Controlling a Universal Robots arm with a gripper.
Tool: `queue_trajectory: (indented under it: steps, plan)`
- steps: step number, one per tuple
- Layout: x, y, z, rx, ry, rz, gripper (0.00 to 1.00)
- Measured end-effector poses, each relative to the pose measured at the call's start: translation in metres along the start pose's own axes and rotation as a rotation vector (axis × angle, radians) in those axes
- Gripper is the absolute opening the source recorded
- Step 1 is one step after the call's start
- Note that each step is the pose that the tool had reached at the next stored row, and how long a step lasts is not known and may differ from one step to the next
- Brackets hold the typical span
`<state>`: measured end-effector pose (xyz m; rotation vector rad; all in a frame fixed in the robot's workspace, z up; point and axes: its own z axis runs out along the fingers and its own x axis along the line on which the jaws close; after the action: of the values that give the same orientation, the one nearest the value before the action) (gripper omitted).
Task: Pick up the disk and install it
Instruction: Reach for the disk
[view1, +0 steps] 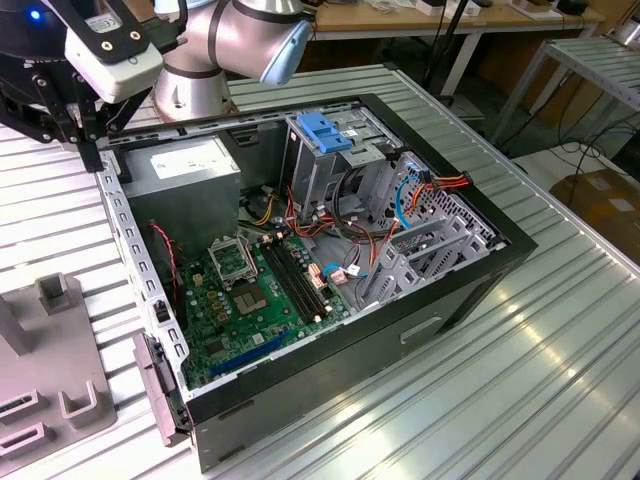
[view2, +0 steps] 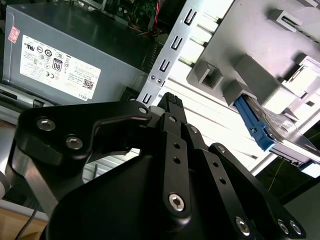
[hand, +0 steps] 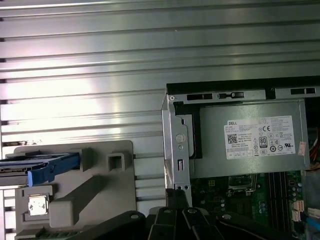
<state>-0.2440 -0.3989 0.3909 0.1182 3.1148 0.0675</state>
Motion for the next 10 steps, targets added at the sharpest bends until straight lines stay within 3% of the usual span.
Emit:
queue_trajectory:
  steps: [10]
  plan:
    - [0.0105, -0.0008, 0.0001, 0.0001, 0.0011, 0.000, 0.10]
